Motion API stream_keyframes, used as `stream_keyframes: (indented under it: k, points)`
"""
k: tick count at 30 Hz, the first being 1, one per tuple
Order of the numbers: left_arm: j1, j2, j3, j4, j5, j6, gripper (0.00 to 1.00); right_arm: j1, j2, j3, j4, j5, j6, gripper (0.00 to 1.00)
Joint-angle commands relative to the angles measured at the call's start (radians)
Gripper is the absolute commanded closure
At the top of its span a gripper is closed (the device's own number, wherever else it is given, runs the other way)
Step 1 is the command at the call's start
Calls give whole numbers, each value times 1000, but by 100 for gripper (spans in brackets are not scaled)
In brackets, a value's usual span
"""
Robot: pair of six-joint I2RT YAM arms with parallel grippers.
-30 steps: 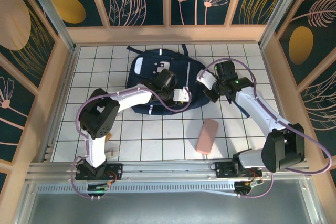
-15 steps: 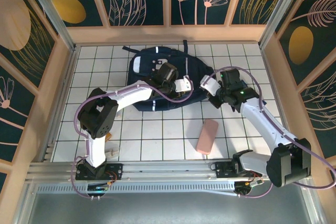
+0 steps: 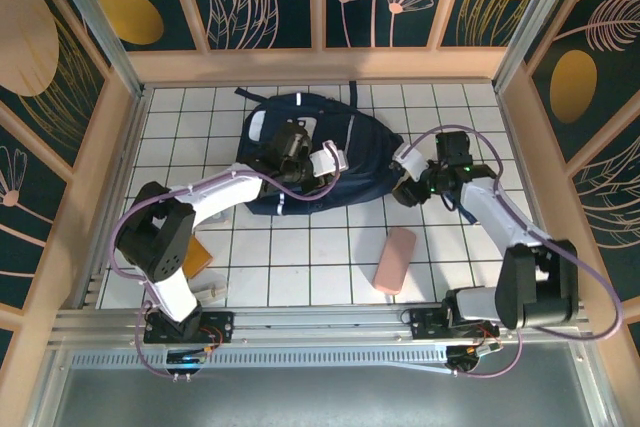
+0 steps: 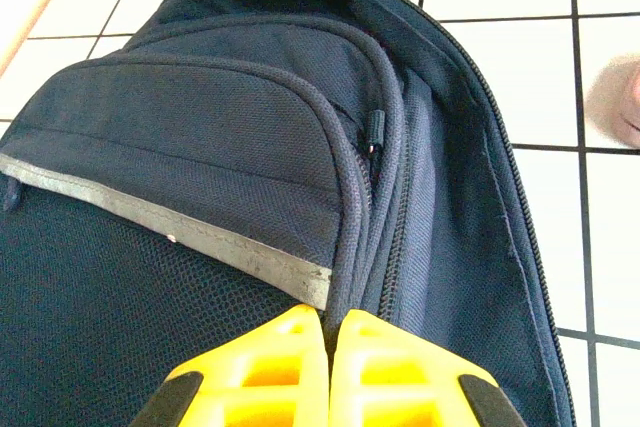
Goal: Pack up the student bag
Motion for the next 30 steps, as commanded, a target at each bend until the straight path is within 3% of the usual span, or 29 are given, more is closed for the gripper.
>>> stream_keyframes:
  k: [1, 4, 13, 30]
  points:
    - [2, -46, 4, 94, 93, -54, 100, -18, 19, -10, 83, -139, 22, 37]
    - [2, -55, -11, 116, 104, -54, 100, -67, 27, -25, 114, -162, 10, 37]
    - [28, -90, -43, 137, 128, -36, 100, -121, 18, -63, -5, -249, -314, 39]
    - [36, -119, -102, 220, 186, -79, 100, -185, 39, -106, 208, -280, -373, 40]
